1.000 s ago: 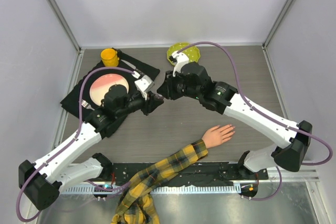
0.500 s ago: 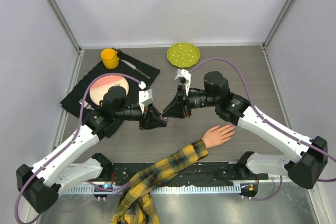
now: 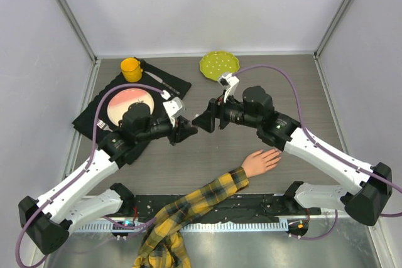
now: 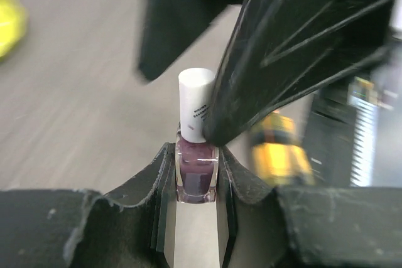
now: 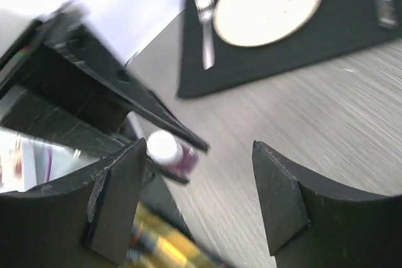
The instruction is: Paint the nails
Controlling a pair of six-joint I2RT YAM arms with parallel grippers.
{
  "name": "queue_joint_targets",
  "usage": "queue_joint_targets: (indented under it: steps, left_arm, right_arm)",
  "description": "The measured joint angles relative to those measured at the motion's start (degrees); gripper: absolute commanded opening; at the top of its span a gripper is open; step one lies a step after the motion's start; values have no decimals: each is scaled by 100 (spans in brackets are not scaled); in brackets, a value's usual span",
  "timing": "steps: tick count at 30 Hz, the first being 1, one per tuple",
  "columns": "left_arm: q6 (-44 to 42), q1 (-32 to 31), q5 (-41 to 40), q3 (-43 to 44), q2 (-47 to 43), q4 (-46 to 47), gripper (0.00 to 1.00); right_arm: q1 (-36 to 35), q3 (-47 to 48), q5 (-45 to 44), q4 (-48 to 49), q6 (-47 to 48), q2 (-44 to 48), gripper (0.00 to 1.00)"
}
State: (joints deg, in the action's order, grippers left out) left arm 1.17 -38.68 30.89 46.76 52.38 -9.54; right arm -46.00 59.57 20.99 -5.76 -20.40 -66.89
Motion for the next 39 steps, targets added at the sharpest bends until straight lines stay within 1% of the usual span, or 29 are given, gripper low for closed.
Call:
queue_joint_targets:
  steps: [4,6,7,8,13,14,18,25,27,28,30,31,36,37,39]
  left_arm:
    - [-20,2,-946,-9,0,146,0]
    - [-20,2,-1244,-48,-2,269,0]
    - [-20,2,-1368,-74,-4,319,0]
    - [-17,2,-1515,-103,-7,356,0]
    - [-15,2,-1873,-136,-7,369,0]
    - [-15,2,-1917,-136,-7,367,0]
    - [-15,0,-1982,-136,-4,367,0]
    - [-15,0,-1996,-136,-7,363,0]
    - [-15,0,-1996,-136,-7,363,0]
    - [-15,0,-1996,-136,-7,363,0]
    - [-17,0,-1991,-136,-4,339,0]
    - [-17,0,-1985,-136,-4,328,0]
    - [-72,11,-1746,-136,-13,291,0]
    - [-85,13,-1622,-136,-13,267,0]
    - [-107,13,-1322,-136,-9,234,0]
  right_arm:
    - [-151,59,-1106,-98,-560,-74,74]
    - [-343,280,-1646,-317,-688,-214,70]
    - [-459,420,-1878,-404,-730,-297,64]
    - [-562,579,-2079,-498,-758,-382,63]
    - [-911,1235,-2830,-710,-820,-730,51]
    - [-949,1320,-2942,-756,-822,-780,47]
    - [-994,1563,-3246,-929,-824,-997,45]
    - [-1010,1720,-3370,-1040,-826,-1338,42]
    - [-1014,1738,-3338,-1047,-824,-1386,33]
    - [-1014,1738,-3307,-1058,-820,-1397,19]
    - [-1014,1738,-3169,-1027,-826,-1401,3]
    - [-1016,1740,-3174,-1032,-796,-1401,1]
    - [-951,1622,-2911,-964,-597,-1307,1]
    - [-905,1543,-2763,-929,-525,-1239,1]
    - [-662,1233,-2055,-750,-310,-1010,1]
